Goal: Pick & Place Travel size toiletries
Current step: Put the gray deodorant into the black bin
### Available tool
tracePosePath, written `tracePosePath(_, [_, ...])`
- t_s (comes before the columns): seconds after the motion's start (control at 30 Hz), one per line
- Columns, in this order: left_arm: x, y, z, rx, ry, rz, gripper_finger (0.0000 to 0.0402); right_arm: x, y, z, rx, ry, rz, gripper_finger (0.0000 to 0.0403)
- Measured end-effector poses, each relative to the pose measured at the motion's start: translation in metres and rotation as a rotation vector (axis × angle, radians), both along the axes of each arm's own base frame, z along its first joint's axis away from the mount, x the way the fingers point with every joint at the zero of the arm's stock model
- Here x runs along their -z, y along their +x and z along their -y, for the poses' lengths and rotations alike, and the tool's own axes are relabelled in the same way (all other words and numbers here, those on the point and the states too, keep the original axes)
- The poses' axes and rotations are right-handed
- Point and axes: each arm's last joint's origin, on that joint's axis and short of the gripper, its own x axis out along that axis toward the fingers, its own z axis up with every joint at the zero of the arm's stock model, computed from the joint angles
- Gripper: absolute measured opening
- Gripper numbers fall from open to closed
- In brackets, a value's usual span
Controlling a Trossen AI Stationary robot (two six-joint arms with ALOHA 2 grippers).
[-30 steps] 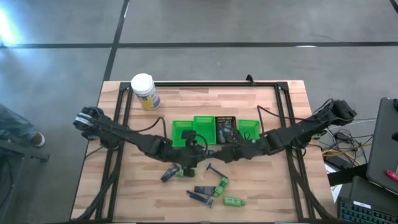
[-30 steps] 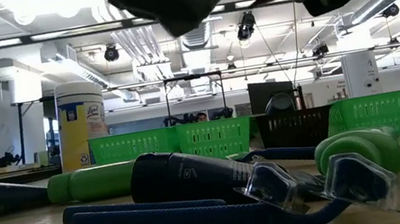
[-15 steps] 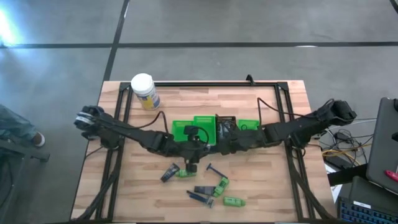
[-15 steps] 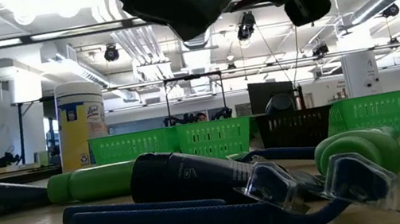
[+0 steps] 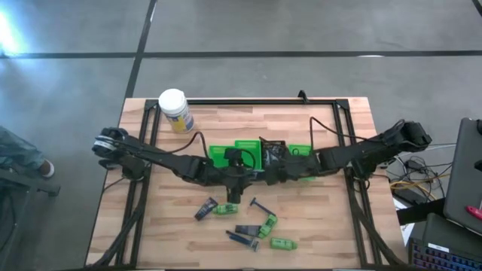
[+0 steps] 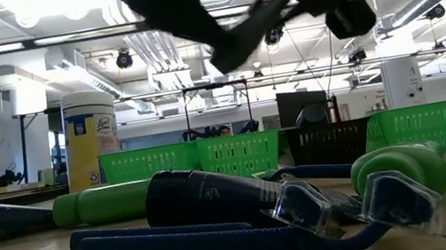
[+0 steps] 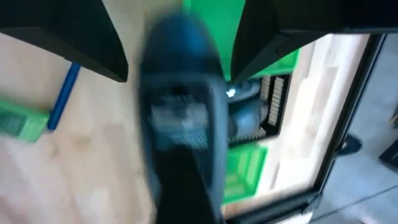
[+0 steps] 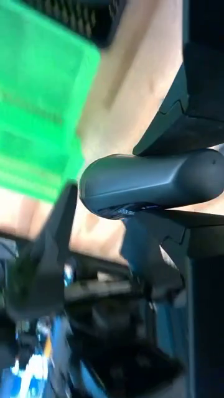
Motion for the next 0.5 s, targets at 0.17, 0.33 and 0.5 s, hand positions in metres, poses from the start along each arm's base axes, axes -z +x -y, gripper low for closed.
tracePosePath(0.17, [0.011, -0.012, -0.007, -0.128, -0.004, -0.131, 0.0292, 0.009, -0.008, 0.015, 0.078, -0.1, -0.138, 0.0111])
tracePosePath(0.33, [0.012, -0.029, -0.013, -0.254, -0.086, -0.227, 0.0285, 0.015, -0.008, 0.025, 0.148, -0.348, -0.199, 0.0111])
tracePosePath(0.5, [0.004, -0.046, -0.016, -0.312, -0.125, -0.189, 0.0284, 0.014, 0.001, 0.025, 0.125, -0.55, -0.364, 0.011])
